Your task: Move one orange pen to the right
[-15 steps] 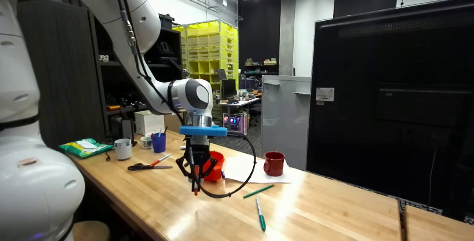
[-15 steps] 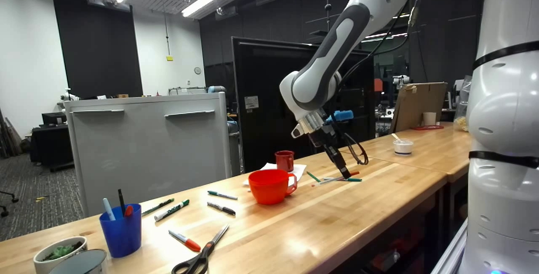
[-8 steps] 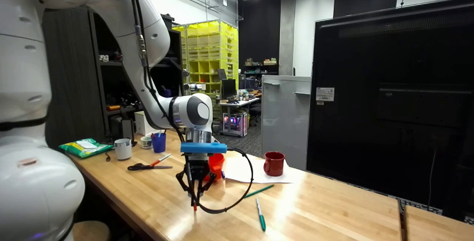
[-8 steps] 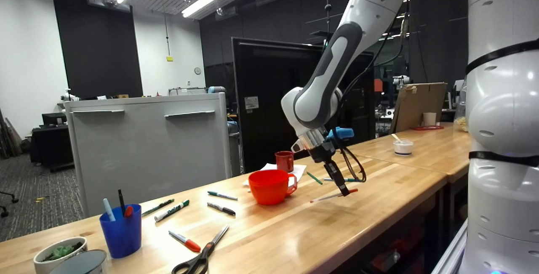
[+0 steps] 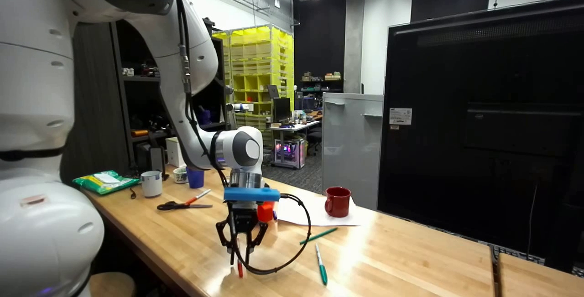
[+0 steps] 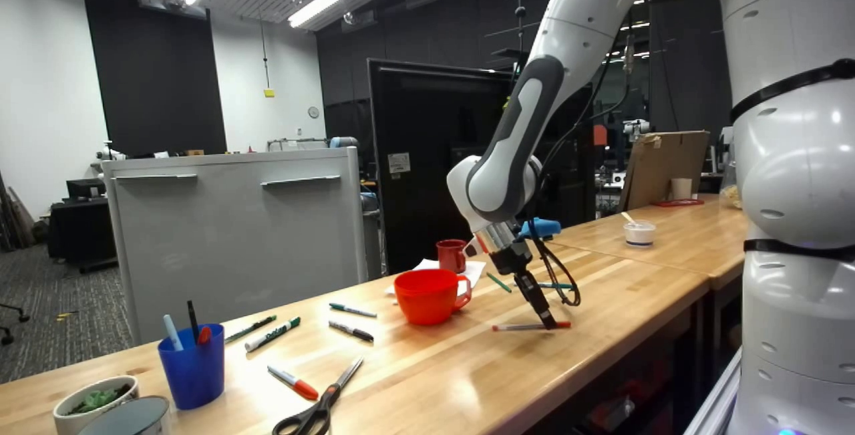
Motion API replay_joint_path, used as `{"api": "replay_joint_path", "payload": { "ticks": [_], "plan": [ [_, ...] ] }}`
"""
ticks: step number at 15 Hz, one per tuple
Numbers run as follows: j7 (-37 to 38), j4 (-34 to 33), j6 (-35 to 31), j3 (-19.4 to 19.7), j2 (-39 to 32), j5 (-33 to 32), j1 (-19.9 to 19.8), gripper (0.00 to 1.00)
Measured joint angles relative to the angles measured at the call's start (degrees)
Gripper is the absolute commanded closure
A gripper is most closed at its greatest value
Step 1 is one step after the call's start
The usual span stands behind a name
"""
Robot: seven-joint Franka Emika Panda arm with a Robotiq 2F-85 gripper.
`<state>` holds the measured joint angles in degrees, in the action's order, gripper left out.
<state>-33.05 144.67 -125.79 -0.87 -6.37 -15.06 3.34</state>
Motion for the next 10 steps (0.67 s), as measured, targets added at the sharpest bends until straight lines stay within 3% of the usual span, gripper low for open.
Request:
{"api": "replay_joint_path", "payload": {
  "ticks": [4,6,10],
  "plan": [
    [0.06,-0.58,0.17,-0.36,0.04,-0.01,0.00,0.05],
    [0.52,-1.29,1.30,-0.60,0.34,-0.45,0.05,0.00],
    [3.12,-3.53,8.50,-1.31,2.74,-2.82,0.16,0.00]
  ]
}}
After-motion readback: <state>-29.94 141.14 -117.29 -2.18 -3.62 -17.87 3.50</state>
